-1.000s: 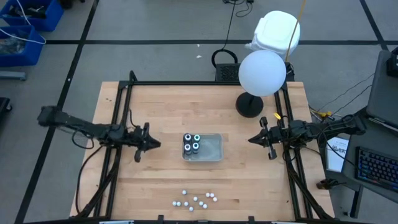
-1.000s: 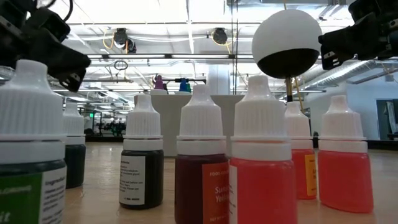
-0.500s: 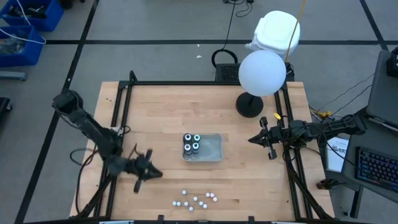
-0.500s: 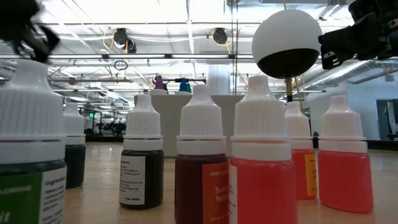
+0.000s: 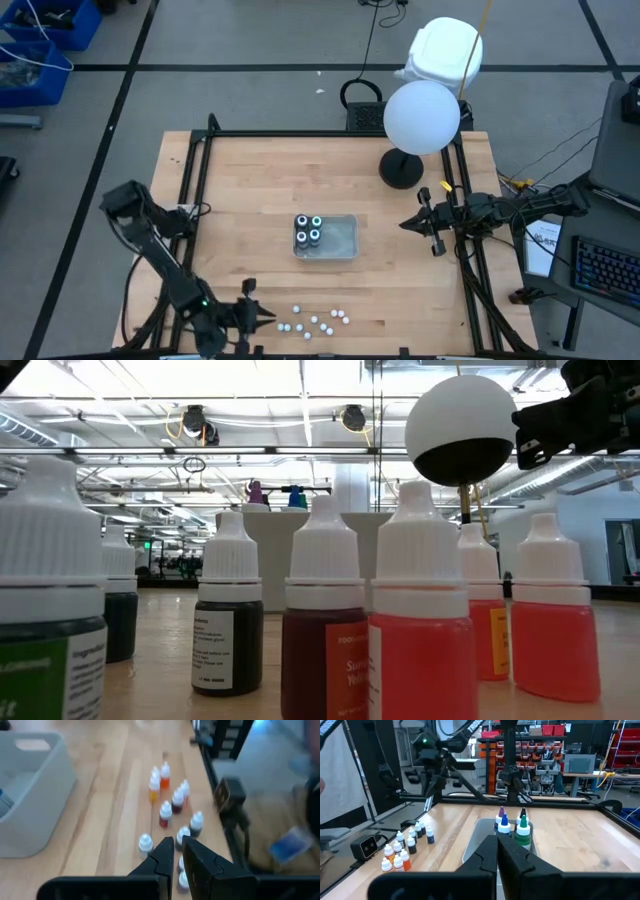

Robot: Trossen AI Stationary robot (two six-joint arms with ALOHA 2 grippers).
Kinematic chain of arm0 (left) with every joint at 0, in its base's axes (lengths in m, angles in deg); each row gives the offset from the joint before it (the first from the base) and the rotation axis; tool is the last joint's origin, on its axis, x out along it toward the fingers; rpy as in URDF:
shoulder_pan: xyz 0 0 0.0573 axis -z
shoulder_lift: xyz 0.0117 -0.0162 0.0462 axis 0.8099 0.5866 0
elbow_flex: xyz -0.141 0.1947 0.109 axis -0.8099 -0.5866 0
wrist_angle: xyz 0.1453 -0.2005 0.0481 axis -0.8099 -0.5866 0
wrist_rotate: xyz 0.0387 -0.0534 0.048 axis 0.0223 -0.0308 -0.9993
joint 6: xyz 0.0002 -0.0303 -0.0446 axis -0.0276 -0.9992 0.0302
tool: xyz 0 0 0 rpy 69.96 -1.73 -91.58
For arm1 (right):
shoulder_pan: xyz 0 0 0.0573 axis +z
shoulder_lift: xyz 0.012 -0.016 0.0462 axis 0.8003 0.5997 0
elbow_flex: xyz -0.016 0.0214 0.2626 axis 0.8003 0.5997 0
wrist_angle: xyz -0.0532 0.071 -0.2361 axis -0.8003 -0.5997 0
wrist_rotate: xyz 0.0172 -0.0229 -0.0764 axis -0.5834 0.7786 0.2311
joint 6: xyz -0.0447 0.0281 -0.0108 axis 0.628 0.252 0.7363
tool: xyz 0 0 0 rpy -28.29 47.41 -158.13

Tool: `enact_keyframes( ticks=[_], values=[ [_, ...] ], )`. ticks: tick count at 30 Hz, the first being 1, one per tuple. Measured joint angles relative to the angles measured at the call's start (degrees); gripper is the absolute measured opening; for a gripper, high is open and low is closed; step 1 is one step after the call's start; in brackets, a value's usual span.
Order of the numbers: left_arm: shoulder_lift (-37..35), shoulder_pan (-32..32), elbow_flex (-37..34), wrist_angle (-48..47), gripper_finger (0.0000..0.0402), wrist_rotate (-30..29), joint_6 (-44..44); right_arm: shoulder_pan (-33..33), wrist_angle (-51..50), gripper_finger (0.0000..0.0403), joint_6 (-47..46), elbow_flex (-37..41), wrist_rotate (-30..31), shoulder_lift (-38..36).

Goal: Pick & Place food coloring
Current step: Put the small blue food coloring bottle into the gray bin

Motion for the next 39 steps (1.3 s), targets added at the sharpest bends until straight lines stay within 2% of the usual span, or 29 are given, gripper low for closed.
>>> enact_keyframes(
  ticks=[5, 14, 17, 21, 25, 29, 39],
  values=[
    [2.9, 0.0, 3.8, -5.4, 0.0047, 0.9, -2.6, 0.0, 0.0, 0.0, 0.0, 0.0, 0.0, 0.5],
    [2.9, -1.8, 2.3, -5.6, 0.0047, 4.0, -8.9, 0.0, 0.4, 0.0, 0.2, 0.0, 0.0, 1.0],
    [2.9, -3.3, 2.3, -5.2, 0.0047, 8.8, -10.2, 0.0, 0.4, 0.0, 0.1, 0.0, 0.0, 1.0],
    [2.9, -6.6, 4.1, -6.1, 0.0047, 19.8, -12.2, 0.0, 0.4, 0.0, -0.5, 0.0, 0.0, 1.0],
    [3.4, -9.6, 9.2, -12.7, 0.0047, 26.7, -13.4, 0.0, 0.4, 0.0, -0.8, 0.0, 0.0, 1.1],
    [5.8, -11.3, 16.8, -26.5, 0.0047, 32.1, -13.7, 0.0, 0.3, 0.0, -0.9, 0.0, 0.0, 1.0],
    [19.1, -14.9, 38.0, -46.8, 0.0047, 46.3, -10.9, 0.0, 0.1, 0.0, -0.7, 0.0, 0.0, 1.1]
  ],
)
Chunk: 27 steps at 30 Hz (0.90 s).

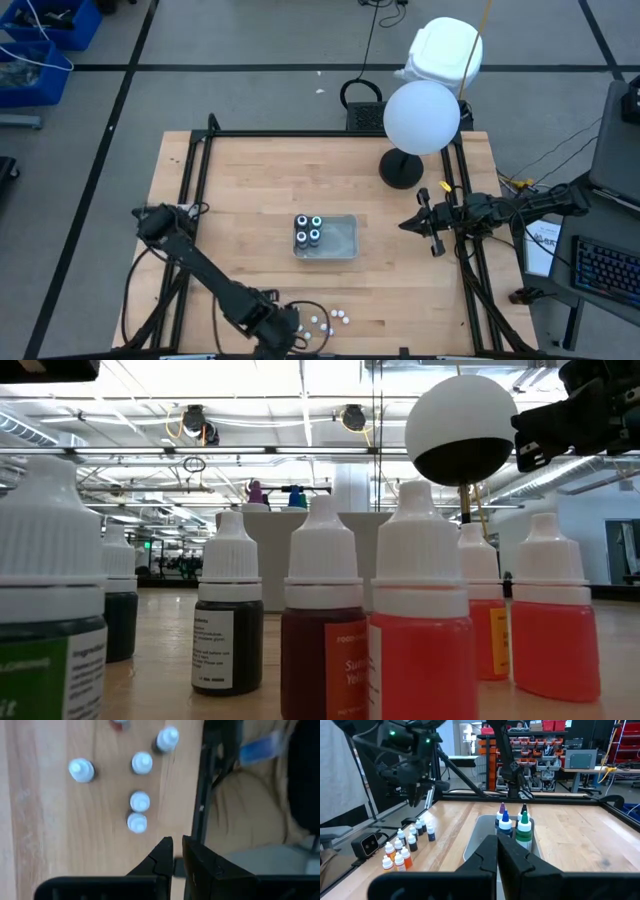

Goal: Pick & Place food coloring
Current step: Put the small blue food coloring bottle into the gray bin

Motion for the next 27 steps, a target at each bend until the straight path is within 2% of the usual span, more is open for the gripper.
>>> enact_keyframes(
  ticks=[3, 5, 8, 17, 27],
  values=[
    [2.8, -0.4, 3.5, -3.1, 0.0047, 1.0, 2.6, 0.0, -0.1, 0.0, 0.0, 0.0, 0.0, 0.0],
    [3.5, -0.4, 4.8, -4.7, 0.0047, -0.8, 5.2, 0.0, -0.1, 0.0, 0.0, 0.0, 0.0, 0.0],
    [3.8, -0.3, 4.9, -5.0, 0.0047, -3.9, 6.4, 0.0, -0.1, 0.0, 0.2, 0.0, 0.0, 0.0],
    [3.8, -0.6, 4.9, -5.0, 0.0053, -4.1, 7.9, 0.0, -0.1, 0.0, 0.9, 0.0, 0.0, 0.0],
    [4.6, -0.6, 4.8, -4.5, 0.0168, -4.4, 8.0, 0.0, -0.1, 0.0, 0.7, 0.0, 0.0, 0.0]
  ],
)
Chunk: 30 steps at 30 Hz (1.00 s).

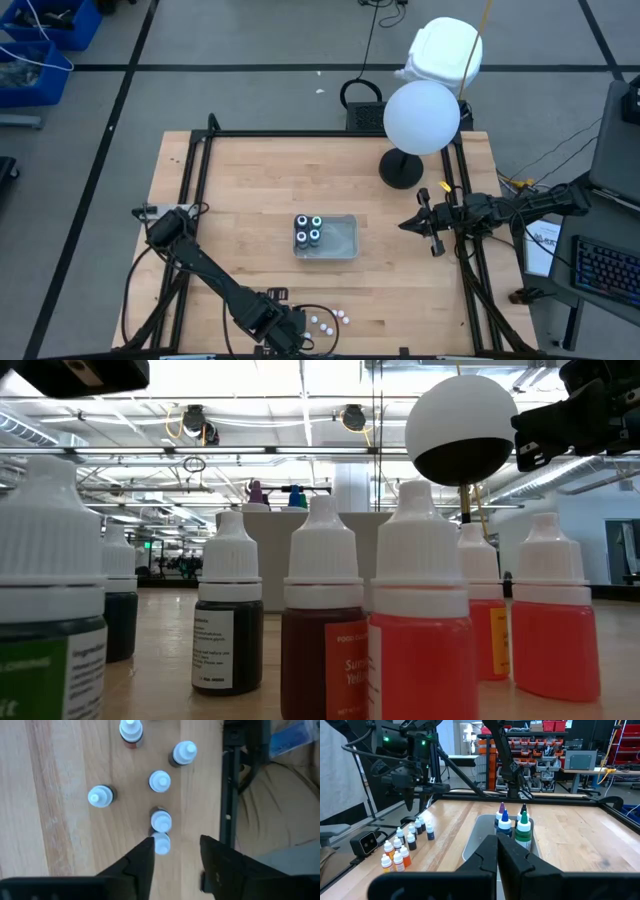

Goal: Pick & Place food coloring
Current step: Put the small blue food coloring bottle into the gray bin

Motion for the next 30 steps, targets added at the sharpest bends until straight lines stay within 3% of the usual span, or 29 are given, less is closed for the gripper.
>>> enact_keyframes(
  ticks=[5, 15, 30],
  values=[
    [2.4, 0.1, 0.0, -0.4, 0.0191, 0.7, 1.5, 0.0, 0.0, 0.0, 0.0, 0.0, 0.0, 0.0],
    [3.8, 0.0, -0.1, -0.5, 0.0192, 2.4, 1.9, 0.0, 0.3, 0.0, 0.0, 0.0, 0.0, 0.0],
    [3.8, 0.0, -0.1, -1.0, 0.0121, 1.4, 4.0, 0.0, 0.4, 0.0, 0.1, 0.0, 0.0, 0.0]
  ],
)
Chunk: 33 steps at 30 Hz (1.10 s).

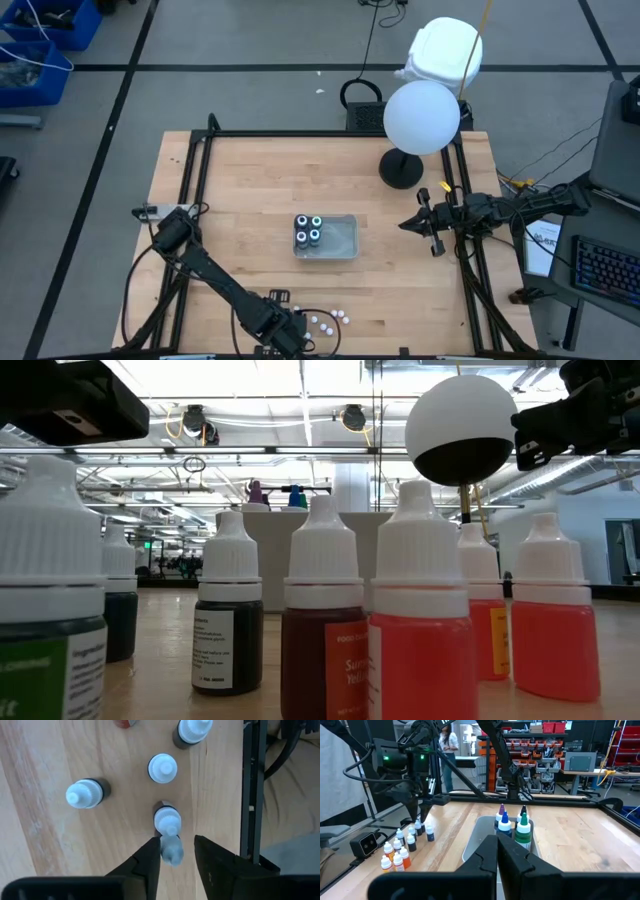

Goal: Pick & Place food coloring
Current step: Put the small blue food coloring bottle into the gray bin

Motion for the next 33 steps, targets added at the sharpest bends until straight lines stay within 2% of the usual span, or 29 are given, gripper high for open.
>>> enact_keyframes(
  ticks=[6, 16, 30, 33],
  values=[
    [0.0, 0.2, -0.1, 0.0, 0.0107, 0.0, 1.0, 0.0, 0.0, 0.0, 0.0, 0.0, 0.0, 0.0],
    [0.0, 0.4, -5.2, 0.6, 0.0106, 0.4, -0.7, 0.0, 0.0, 0.0, 0.0, 0.0, 0.0, 0.0],
    [0.0, -0.4, -5.2, 0.9, 0.0106, 2.6, -3.8, 0.0, 0.0, 0.0, 0.0, 0.0, 0.0, 0.0],
    [0.0, -0.7, -5.2, 0.6, 0.0095, 3.5, -3.5, 0.0, 0.0, 0.0, 0.0, 0.0, 0.0, 0.0]
  ],
)
